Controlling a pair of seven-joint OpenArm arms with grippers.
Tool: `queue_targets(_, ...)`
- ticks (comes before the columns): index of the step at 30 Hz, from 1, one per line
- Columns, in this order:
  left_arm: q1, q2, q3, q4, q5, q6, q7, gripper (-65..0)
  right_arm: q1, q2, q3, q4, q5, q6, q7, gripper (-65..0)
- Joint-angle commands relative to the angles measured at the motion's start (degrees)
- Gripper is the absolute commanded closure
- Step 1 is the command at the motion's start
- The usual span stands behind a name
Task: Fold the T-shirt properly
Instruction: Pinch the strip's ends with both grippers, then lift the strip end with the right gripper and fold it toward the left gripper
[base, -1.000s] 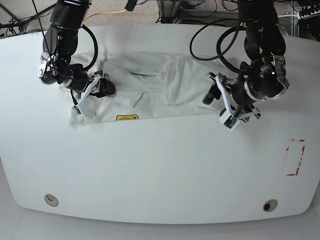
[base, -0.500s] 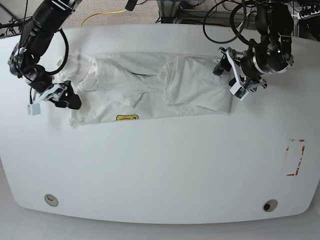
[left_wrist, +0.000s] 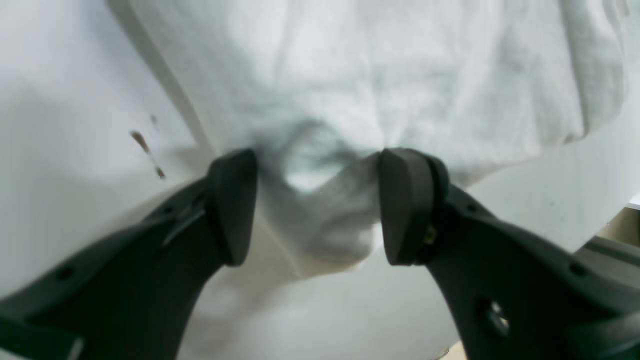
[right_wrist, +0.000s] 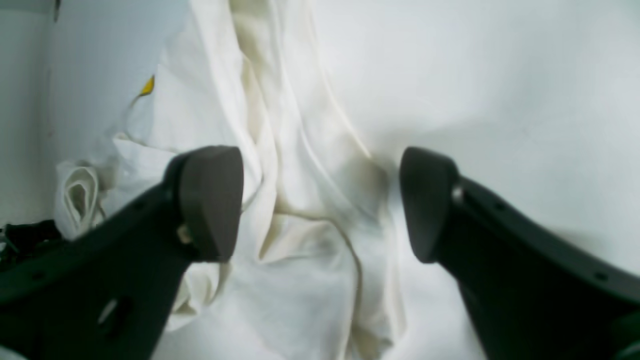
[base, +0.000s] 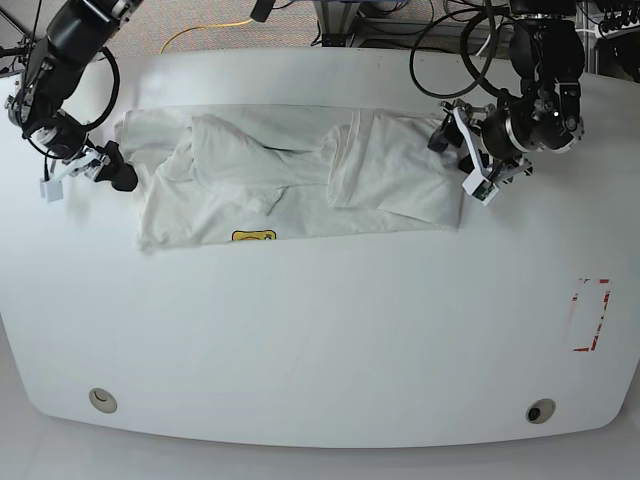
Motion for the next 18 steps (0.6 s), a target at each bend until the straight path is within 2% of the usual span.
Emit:
queue_targets(1, -0.6, -0.3, -0.1, 0.8, -0.8, -0.2, -0.8, -36.0, 0.5, -1.1, -0.1, 0.7, -1.9, 0.0, -0.3, -46.8)
queue_targets(7, -1.1, 0.2, -0.1, 0.6, -0.8, 0.0, -0.8, -35.8, -0.1, -5.7, -6.2, 6.7, -1.8, 0.0, -0.7, -46.8)
queue_targets(12, -1.4, 1.3, -0.2, 0.5, -0.6, 0.2, -0.8, -35.8, -0.3, -9.3, -6.5, 10.9, -2.0, 0.0, -0.7, -46.0)
queue_targets(14, -1.5, 1.9, -0.1, 0.5, -0.6, 0.2, -0.8, -35.8, -0.3, -9.7, -6.6, 11.2, -2.1, 0.0, -0.7, -40.4)
queue_targets(18, -1.9, 4.3, -0.1, 0.4, -0.5, 0.3, -0.7, -35.8, -0.3, -9.6, -6.8, 11.2, -2.1, 0.0, -0.7, -10.5)
